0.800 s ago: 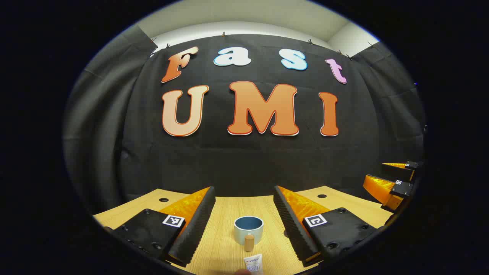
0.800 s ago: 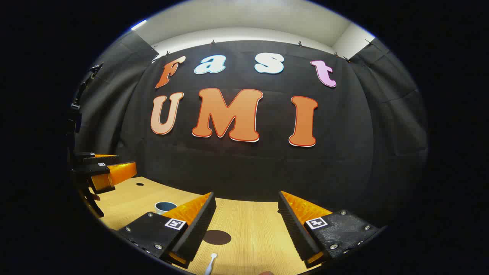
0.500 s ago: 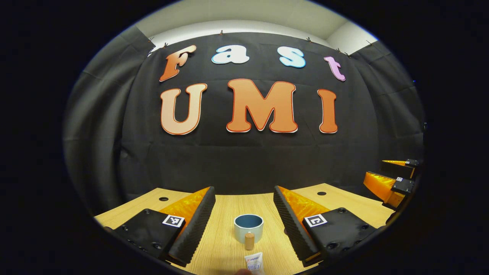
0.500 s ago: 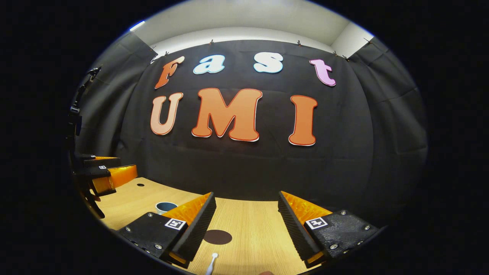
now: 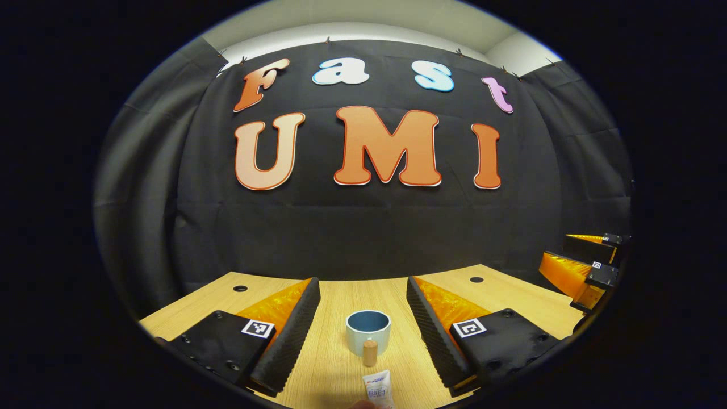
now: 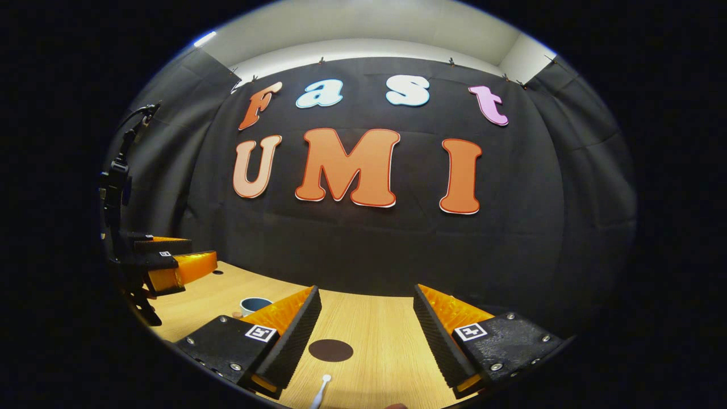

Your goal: Put the toothbrush and toothpaste on the desktop into the cup, then pick up the cup and place it on the coaster on the desktop.

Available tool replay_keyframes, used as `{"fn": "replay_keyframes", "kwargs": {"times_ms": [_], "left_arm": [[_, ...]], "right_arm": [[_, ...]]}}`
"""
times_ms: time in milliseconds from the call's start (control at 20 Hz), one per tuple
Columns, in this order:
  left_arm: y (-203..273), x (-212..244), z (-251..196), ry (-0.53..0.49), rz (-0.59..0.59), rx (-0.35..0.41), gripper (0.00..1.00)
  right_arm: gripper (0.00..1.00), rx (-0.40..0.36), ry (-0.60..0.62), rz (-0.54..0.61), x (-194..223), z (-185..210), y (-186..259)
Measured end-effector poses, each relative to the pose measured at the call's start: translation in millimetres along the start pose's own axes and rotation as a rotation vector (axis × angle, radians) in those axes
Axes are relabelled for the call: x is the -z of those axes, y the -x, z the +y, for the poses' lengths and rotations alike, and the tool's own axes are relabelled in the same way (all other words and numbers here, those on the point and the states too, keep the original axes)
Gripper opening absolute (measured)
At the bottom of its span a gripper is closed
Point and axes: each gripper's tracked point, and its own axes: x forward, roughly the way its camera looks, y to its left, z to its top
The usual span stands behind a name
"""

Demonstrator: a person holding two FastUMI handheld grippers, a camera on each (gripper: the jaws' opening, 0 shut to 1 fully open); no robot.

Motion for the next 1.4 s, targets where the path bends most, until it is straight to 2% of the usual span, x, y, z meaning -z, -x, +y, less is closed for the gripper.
{"fn": "replay_keyframes", "kwargs": {"times_ms": [150,250,650,750,1000,1100,1200,1400], "left_arm": [[-1.0,12.1,-3.6,0.001,0.043,0.011,0.99],[-1.8,23.9,-6.2,0.010,0.089,0.022,0.98],[-7.0,80.3,-10.8,0.048,0.330,0.036,0.99],[-8.3,100.6,-17.2,0.074,0.397,0.051,0.99],[-0.7,138.9,-31.5,0.063,0.573,0.085,0.99],[5.3,155.2,-32.9,0.075,0.667,0.069,0.99],[5.7,169.9,-38.5,0.093,0.753,0.072,0.99],[5.0,165.6,-35.6,0.121,0.870,0.079,1.00]], "right_arm": [[1.00,0.005,-0.002,0.048,13.2,-4.3,0.9],[0.98,-0.004,-0.012,0.093,23.4,-2.6,0.4],[0.98,-0.038,-0.054,0.242,57.3,2.0,7.4],[0.98,-0.042,-0.074,0.314,71.6,5.5,5.5],[0.98,-0.061,-0.101,0.480,106.7,17.3,4.7],[0.97,-0.055,-0.101,0.561,119.9,18.2,8.8],[0.98,-0.082,-0.116,0.632,135.3,27.5,12.2],[0.95,-0.122,-0.148,0.779,161.3,40.3,24.7]]}}
